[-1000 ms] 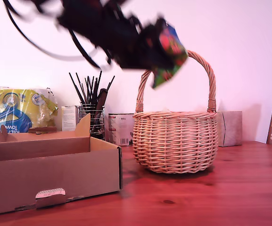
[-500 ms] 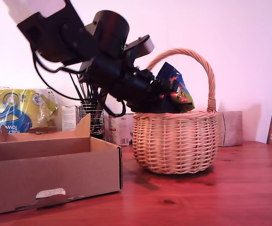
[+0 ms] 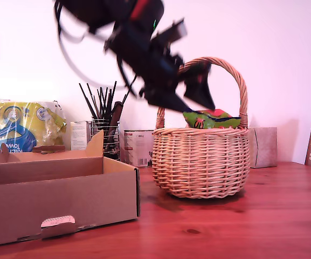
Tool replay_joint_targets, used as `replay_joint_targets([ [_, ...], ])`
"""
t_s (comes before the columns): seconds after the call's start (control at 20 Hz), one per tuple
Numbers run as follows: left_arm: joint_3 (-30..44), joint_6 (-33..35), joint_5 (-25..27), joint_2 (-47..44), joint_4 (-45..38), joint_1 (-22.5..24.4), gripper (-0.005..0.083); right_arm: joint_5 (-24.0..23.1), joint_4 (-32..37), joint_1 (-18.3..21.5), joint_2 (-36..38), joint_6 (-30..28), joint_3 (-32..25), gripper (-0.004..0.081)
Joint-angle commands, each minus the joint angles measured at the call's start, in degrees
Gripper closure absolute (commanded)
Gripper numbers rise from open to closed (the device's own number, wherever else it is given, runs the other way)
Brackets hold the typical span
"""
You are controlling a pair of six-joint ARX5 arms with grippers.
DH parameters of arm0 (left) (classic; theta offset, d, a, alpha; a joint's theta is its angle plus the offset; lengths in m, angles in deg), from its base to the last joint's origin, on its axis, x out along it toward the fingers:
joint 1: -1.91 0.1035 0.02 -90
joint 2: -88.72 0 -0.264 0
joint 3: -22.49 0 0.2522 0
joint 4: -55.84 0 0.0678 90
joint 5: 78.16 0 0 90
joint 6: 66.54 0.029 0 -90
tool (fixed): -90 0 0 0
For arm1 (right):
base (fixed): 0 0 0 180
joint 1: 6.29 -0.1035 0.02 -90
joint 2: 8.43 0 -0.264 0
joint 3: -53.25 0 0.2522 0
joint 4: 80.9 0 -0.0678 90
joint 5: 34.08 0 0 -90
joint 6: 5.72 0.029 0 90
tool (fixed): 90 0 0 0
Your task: Move the bags of Easter eggs from the cardboard box on the left into the woven basket on the right side.
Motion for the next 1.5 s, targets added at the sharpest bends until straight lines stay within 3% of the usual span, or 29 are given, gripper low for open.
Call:
replay_joint_targets([
  [0.0,-2.97,0.48,0.0,0.42,6.75,-0.15,0.0259,0.02,0.09,-0.22,0.04,0.42,-0.07,0.0782],
  [0.15,-7.67,3.19,-0.09,-0.44,18.95,-0.13,0.0435,-0.07,0.11,-0.22,0.0,0.35,-0.07,0.0782],
  [0.25,-7.78,4.55,-0.09,-2.47,24.0,-0.09,0.0724,-1.33,0.11,-0.2,-0.02,-0.26,-0.07,0.0783],
  [0.3,-7.76,4.79,-0.15,-3.54,25.31,-0.09,0.0789,-3.45,0.17,-0.2,-0.02,-0.48,-0.07,0.0783],
  [0.55,-4.15,4.63,0.02,-11.54,23.52,-0.09,0.0797,-13.44,3.72,-0.11,-0.02,-1.77,-0.17,0.0782],
  [0.75,7.56,4.57,2.34,-21.79,16.87,0.42,0.0797,-16.22,8.5,0.07,0.0,-1.75,-1.66,0.0782],
  [1.0,27.89,1.01,3.74,-39.32,6.05,4.44,0.0797,-16.52,17.75,2.97,1.75,0.35,-8.9,0.0783],
  [1.2,41.66,-0.61,6.49,-55.43,1.4,7.37,0.0797,-16.04,20.63,6.34,8.83,1.01,-14.58,0.0783],
  [1.45,48.87,-1.81,10.56,-71.8,4.83,8.87,0.0797,-15.89,20.04,6.6,15.87,0.85,-15.56,0.0783],
])
